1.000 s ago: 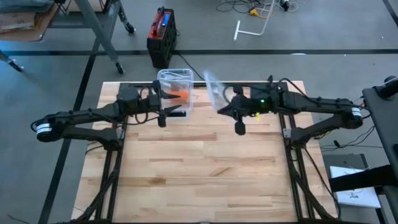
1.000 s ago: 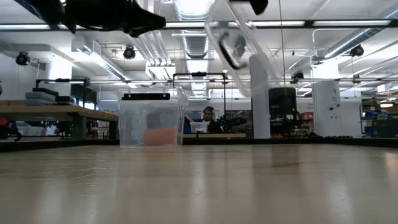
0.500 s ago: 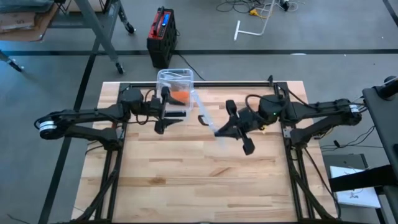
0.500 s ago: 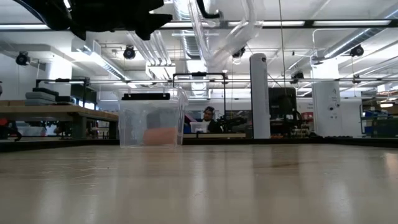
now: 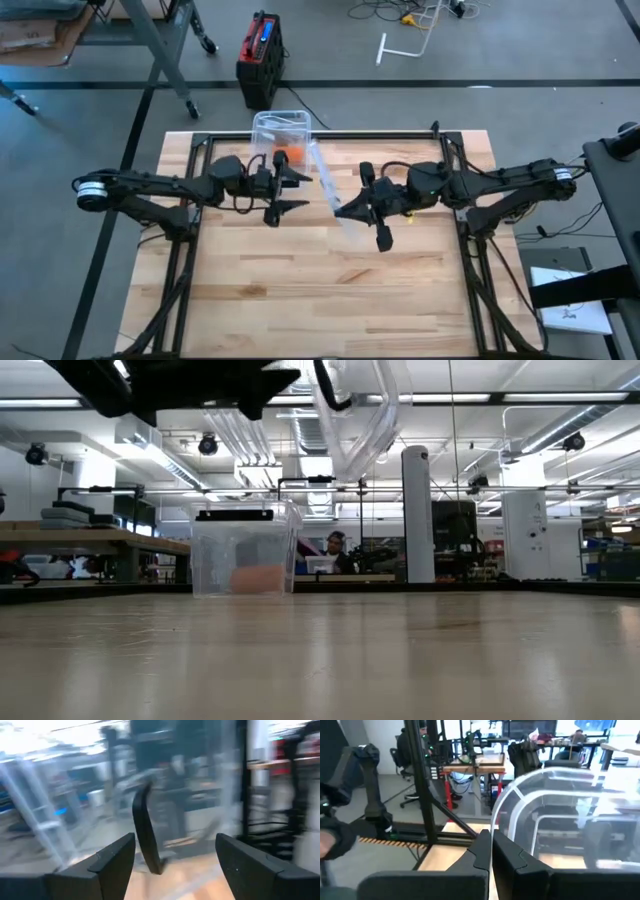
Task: Roll bandage
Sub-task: Close the transparent container
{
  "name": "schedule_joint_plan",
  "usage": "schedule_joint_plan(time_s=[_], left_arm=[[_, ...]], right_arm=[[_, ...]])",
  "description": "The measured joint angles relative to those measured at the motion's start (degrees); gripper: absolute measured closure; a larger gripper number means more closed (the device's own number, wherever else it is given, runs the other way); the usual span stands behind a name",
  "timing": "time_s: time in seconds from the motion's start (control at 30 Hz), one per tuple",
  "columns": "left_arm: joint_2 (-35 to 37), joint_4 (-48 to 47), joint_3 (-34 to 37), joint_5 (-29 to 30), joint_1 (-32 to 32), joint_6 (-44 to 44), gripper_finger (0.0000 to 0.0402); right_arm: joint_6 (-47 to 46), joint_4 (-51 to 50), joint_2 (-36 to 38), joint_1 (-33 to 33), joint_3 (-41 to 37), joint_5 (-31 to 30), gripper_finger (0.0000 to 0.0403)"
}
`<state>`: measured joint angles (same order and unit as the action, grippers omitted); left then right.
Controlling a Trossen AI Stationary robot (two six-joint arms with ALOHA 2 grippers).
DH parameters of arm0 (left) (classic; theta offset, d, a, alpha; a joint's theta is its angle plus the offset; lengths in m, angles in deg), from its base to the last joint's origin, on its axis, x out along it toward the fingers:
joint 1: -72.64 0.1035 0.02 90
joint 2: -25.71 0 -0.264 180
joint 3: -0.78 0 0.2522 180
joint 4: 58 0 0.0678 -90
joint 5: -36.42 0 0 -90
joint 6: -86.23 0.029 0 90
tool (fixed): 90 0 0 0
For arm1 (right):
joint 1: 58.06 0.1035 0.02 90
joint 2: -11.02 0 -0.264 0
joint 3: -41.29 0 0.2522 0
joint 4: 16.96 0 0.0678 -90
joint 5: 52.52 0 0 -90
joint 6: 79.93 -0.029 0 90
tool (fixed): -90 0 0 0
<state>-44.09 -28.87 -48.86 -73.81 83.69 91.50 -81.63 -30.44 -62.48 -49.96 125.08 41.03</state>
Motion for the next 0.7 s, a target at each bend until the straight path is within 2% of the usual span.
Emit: schedule_joint_plan(time_s=[0.07,0.13,0.53,0.7], left_arm=[[-0.76,-0.24,-0.39,4.90,-0.32,-0.33,0.0139],[-2.11,0.00,-1.10,6.56,-0.35,-1.66,0.0144],[-12.84,-0.65,-7.16,4.08,-0.77,-7.38,0.0167],[-14.81,-1.11,-8.29,3.08,-0.77,-8.87,0.0179]], right_arm=[[0.40,-0.28,-0.28,0.02,0.01,-0.49,0.0403],[1.06,0.09,-0.84,0.02,0.01,-0.52,0.0403],[3.39,1.82,-2.87,0.00,0.08,-0.81,0.0403],[4.34,1.90,-3.00,0.00,0.08,-2.46,0.0403]])
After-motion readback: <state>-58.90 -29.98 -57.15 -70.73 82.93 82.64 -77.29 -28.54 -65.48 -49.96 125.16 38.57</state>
